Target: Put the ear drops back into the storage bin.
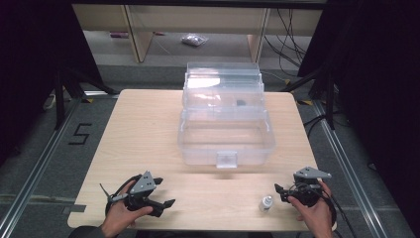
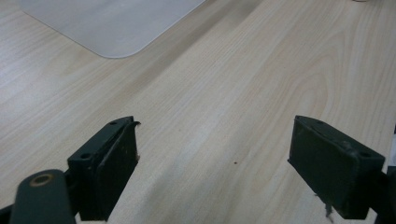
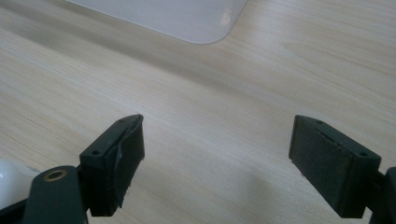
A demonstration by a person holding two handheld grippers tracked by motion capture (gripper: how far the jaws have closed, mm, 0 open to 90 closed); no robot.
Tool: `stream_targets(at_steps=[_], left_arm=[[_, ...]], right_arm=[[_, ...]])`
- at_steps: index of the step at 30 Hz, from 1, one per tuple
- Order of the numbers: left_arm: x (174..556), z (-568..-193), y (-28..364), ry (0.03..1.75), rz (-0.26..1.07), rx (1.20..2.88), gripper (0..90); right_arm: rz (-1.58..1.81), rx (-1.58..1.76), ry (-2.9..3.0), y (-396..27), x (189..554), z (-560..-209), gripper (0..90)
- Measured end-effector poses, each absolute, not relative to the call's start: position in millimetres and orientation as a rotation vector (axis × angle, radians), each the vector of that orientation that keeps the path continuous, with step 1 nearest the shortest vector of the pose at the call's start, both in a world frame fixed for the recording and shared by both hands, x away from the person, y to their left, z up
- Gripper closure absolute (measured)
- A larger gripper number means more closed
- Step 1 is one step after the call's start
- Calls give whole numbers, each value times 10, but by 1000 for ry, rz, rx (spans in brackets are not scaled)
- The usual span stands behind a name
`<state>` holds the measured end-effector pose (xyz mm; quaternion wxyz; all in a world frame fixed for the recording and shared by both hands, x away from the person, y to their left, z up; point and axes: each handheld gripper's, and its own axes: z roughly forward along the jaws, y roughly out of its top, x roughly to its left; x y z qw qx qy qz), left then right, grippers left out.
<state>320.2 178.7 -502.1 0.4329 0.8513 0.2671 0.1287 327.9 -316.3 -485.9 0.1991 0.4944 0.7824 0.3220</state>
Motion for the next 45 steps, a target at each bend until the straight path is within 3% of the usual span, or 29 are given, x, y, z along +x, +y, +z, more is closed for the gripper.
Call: stream_targets(at_steps=[45], left_arm=[[3200,-5031,1783,682,312,2101,149]], right_arm=[[826,1341,2257,-3062,3037,-4688,231]])
